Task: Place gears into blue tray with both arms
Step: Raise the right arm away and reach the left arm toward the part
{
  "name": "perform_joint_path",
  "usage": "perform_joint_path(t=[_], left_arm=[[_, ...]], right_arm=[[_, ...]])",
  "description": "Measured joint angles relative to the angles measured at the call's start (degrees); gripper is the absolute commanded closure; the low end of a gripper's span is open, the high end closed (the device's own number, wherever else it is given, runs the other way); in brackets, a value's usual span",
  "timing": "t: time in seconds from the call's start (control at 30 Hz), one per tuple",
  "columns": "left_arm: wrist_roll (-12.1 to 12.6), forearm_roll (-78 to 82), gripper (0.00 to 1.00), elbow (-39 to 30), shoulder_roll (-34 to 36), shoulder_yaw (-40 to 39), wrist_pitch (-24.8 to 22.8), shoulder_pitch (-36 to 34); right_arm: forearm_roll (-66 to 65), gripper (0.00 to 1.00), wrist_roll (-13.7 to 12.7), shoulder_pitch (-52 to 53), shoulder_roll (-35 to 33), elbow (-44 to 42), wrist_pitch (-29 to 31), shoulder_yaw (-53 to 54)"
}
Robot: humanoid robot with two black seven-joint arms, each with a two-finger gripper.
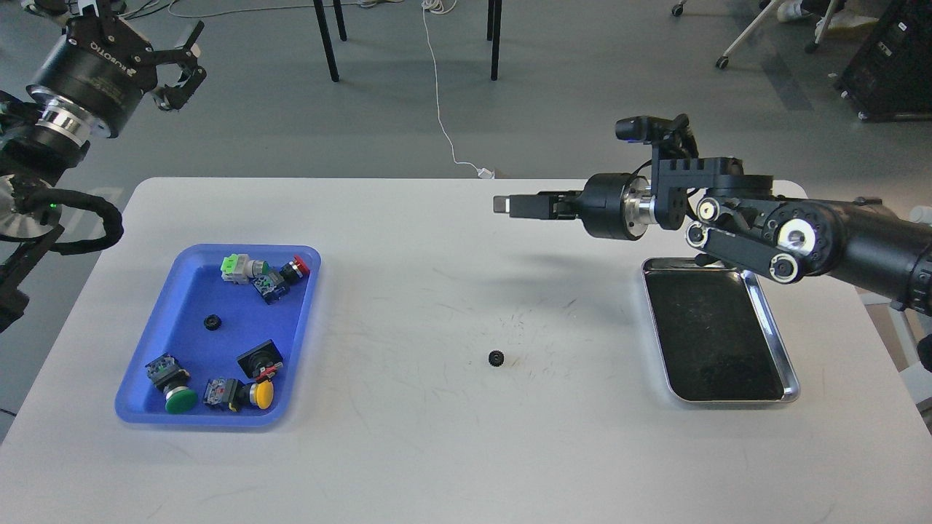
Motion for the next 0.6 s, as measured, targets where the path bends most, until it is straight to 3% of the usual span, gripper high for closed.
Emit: perform_joint_path(t=[0.23, 0.6], left_arm=[[-0.15, 29.62, 0.03, -10.62, -1.41, 0.10, 1.15, -1.44], [-0.18, 79.59, 0.04, -15.63, -18.15, 0.45, 3.39, -1.45]], right_arm=[[9.79, 0.02, 1.78, -5.90, -8.00, -0.06, 0.53, 13.33], [45.27, 0.02, 2.10, -14.49, -13.65, -2.20, 1.36, 22.12]])
